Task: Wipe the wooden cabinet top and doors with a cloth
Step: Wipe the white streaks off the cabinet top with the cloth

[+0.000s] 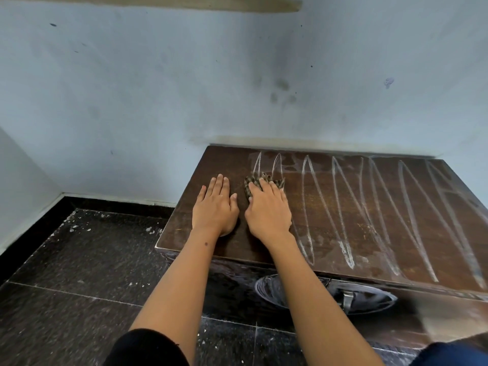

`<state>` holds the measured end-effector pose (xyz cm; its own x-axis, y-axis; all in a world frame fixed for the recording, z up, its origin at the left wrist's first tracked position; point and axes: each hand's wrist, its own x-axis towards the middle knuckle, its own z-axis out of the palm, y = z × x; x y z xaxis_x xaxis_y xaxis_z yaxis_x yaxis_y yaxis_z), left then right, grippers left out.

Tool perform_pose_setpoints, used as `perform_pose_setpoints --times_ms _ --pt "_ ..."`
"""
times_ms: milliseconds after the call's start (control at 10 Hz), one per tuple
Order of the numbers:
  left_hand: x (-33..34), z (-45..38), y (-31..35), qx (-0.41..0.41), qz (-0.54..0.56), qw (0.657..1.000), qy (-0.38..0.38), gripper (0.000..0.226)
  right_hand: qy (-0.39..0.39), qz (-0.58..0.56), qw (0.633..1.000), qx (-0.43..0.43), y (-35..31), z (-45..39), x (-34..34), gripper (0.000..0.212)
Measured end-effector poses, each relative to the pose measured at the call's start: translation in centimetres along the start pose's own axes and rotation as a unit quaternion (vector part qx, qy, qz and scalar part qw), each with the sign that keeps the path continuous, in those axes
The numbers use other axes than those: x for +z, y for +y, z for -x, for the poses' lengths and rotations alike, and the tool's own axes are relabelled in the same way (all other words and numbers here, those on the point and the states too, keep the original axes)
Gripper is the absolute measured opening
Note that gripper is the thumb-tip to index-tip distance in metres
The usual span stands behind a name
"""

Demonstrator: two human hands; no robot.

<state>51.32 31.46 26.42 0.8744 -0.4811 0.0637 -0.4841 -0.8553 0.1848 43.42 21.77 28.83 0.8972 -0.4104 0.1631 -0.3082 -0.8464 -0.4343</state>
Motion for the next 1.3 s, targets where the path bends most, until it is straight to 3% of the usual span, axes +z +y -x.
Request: perform_pose_setpoints --times_ms 100,200,500,600,700,900,1100,1300 --pt "0.0 0.0 0.1 -0.002 0.001 1.000 0.003 0.055 0.000 -0.007 1.000 0.004 0.4 0.4 0.0 0.048" --pt "0.1 -0.1 0.0 -0.004 0.006 1.000 0.006 0.055 0.057 -0.002 0.998 0.014 0.6 4.0 1.2 0.049" --pt "-0.1 0.0 0.1 0.000 0.005 1.000 0.010 0.055 0.005 -0.010 1.000 0.019 -0.3 -1.3 0.2 0.049" --pt "0.1 -0.1 0.1 0.000 0.006 1.000 0.011 0.055 0.059 0.000 0.998 0.013 0.4 1.6 1.4 0.049" --pt "0.2 -0.1 0.1 -0.002 0.008 1.000 0.011 0.055 0.065 -0.001 0.998 0.017 0.6 2.9 1.8 0.050" --pt "0.0 0.1 0.1 0.001 0.007 1.000 0.011 0.055 0.008 -0.007 1.000 0.001 0.3 -1.8 0.2 0.050" --pt "0.2 0.0 0.0 -0.001 0.011 1.000 0.011 0.055 0.072 0.001 0.997 -0.003 1.5 1.7 1.9 0.047" --pt "0.1 0.0 0.0 0.001 0.009 1.000 0.017 0.055 -0.003 -0.005 1.000 0.013 0.5 -4.6 0.2 0.050"
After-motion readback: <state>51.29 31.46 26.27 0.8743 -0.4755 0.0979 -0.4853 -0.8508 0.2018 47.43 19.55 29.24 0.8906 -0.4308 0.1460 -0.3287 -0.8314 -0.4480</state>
